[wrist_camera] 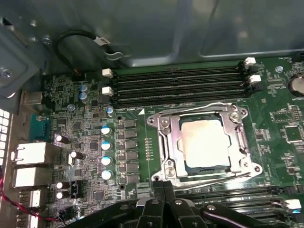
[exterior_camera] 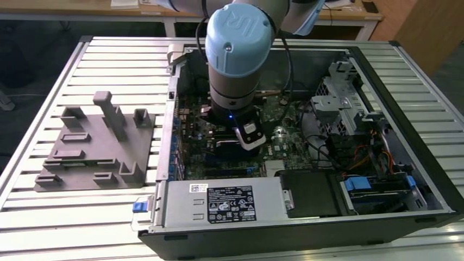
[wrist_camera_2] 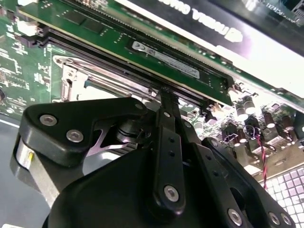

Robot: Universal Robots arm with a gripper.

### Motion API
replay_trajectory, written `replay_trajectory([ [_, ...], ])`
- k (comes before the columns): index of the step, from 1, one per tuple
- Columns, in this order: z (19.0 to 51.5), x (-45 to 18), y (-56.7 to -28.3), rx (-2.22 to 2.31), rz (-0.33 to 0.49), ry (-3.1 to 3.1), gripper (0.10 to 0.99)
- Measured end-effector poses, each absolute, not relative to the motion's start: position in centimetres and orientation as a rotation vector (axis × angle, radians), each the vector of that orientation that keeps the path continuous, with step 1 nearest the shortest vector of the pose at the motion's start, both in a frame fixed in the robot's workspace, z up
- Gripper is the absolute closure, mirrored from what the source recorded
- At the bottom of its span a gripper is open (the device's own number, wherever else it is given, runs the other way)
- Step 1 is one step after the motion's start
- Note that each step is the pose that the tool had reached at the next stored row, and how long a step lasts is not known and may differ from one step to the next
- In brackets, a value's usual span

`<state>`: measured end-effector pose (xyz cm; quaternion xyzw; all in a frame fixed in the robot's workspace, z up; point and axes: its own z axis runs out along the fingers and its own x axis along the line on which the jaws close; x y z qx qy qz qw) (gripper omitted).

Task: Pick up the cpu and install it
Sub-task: 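Install the second cpu locking lever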

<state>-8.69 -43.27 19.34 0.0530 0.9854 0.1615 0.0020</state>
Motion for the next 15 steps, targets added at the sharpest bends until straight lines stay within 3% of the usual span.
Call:
replay_trajectory([
  [15, 18.65, -8.84, -43.25, 0.166, 0.552, 3.086, 0.980],
])
